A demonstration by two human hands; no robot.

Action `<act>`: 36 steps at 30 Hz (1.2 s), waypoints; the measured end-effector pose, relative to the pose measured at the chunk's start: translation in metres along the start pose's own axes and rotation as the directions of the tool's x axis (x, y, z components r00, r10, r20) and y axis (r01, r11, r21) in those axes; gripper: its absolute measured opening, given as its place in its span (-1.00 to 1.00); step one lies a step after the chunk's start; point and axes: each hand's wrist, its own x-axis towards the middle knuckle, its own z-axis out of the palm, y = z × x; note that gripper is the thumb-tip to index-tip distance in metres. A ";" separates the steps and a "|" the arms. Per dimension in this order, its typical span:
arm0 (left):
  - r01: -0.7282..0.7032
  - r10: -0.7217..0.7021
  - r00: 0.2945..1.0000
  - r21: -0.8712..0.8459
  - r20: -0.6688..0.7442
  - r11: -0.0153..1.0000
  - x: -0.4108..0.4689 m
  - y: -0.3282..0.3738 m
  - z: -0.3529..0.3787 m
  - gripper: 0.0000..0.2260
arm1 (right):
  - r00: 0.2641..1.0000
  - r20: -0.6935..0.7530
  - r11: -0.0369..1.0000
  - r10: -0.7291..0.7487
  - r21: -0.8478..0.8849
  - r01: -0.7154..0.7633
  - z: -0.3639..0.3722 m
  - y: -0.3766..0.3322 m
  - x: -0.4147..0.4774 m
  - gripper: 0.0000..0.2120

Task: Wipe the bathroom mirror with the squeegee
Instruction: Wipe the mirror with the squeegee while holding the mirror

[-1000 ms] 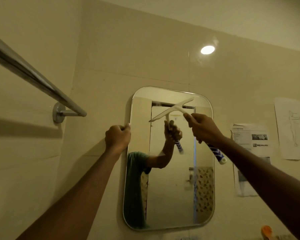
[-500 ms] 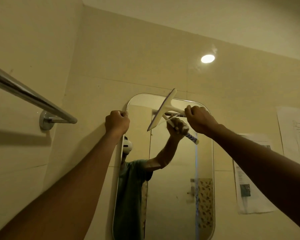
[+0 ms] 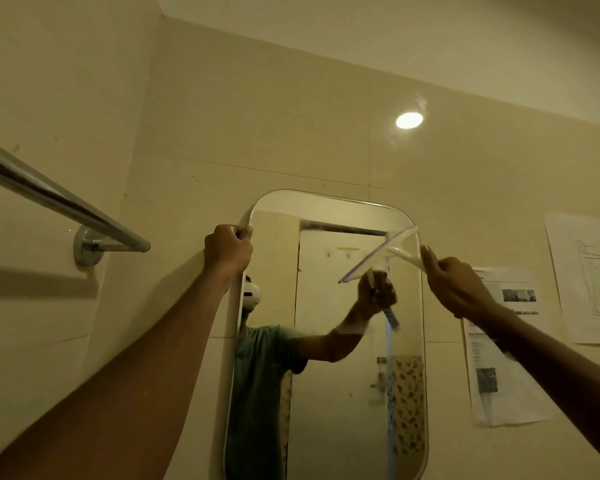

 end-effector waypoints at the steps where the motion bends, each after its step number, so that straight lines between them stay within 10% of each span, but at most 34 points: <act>1: -0.002 0.002 1.000 -0.004 -0.008 1.000 -0.001 0.000 0.000 -0.68 | 0.998 -0.015 0.998 -0.053 0.023 0.053 -0.005 -0.012 0.003 -0.43; 9: 0.006 -0.005 1.000 0.014 -0.013 1.000 -0.003 0.000 0.001 -0.63 | 0.973 0.026 0.973 -0.229 0.032 0.228 -0.006 -0.063 0.036 -0.64; 36: -0.047 0.044 0.999 0.101 0.030 0.994 -0.003 0.000 -0.005 -0.64 | 0.981 0.004 0.976 0.192 0.109 -0.191 0.026 0.018 -0.066 -0.45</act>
